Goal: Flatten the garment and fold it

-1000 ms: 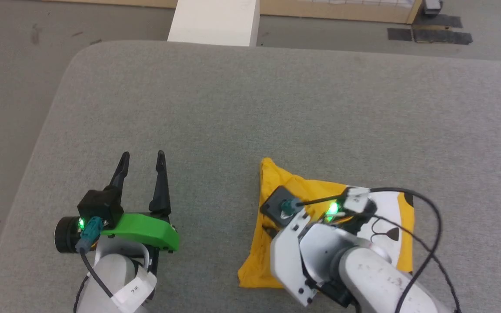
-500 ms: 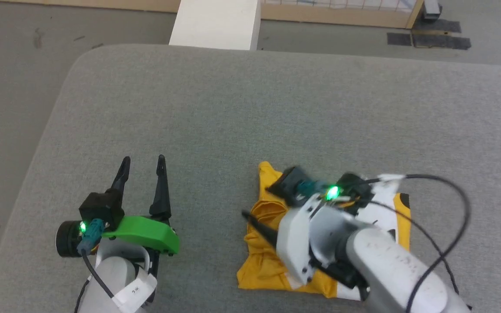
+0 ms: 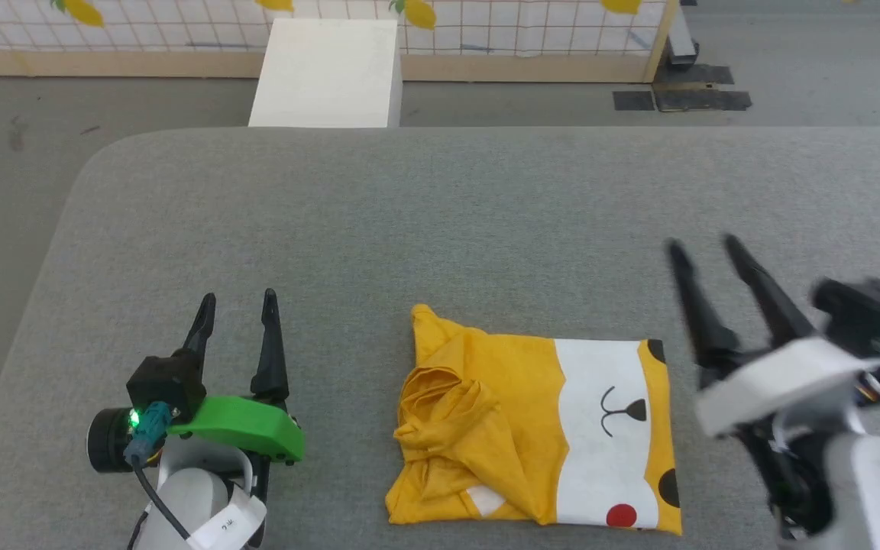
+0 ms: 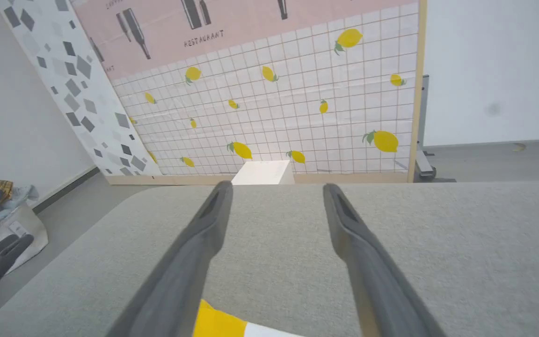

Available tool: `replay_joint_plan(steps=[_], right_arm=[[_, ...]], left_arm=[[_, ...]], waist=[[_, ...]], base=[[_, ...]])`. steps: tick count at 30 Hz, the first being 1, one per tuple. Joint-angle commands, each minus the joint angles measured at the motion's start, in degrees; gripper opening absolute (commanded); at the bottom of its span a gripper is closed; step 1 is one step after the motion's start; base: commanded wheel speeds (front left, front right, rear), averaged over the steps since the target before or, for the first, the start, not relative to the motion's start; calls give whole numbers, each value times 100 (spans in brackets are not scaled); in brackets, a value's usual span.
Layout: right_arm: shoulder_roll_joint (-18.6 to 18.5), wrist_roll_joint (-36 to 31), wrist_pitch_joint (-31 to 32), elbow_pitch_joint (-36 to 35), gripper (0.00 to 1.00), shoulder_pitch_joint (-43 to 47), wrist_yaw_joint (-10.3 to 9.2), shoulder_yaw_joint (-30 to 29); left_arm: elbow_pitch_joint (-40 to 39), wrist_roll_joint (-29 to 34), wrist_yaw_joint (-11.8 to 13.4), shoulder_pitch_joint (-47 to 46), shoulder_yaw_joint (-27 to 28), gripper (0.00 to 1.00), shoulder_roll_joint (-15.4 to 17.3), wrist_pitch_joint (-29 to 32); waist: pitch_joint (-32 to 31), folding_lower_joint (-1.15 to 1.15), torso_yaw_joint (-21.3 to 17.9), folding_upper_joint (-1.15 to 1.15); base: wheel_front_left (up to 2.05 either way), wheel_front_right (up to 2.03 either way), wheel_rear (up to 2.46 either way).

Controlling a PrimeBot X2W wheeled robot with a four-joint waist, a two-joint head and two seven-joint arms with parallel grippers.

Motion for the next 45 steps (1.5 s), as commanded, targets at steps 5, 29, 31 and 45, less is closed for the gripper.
replay_joint_plan(steps=[5, 29, 31, 45], right_arm=[[48, 1506, 142, 482, 100, 560, -9, -777], [51, 2481, 3132, 2053, 98, 355, -9, -356], [51, 2346, 3192, 2060, 40, 282, -9, -241], [-581, -419, 3171, 753, 0, -230, -9, 265]], left_arm=[[-70, -12, -7, 71, 20, 100, -14, -26], [-80, -49, 16, -52, -74, 100, -15, -26], [-74, -56, 15, -59, -84, 100, -15, -26], [-222, -18, 86, 33, 27, 100, -15, -26]], waist=[[-30, 0, -113, 0], [196, 0, 100, 0], [200, 0, 130, 0], [306, 0, -382, 0]], base=[[0, 0, 0], [0, 0, 0], [0, 0, 0], [0, 0, 0]])
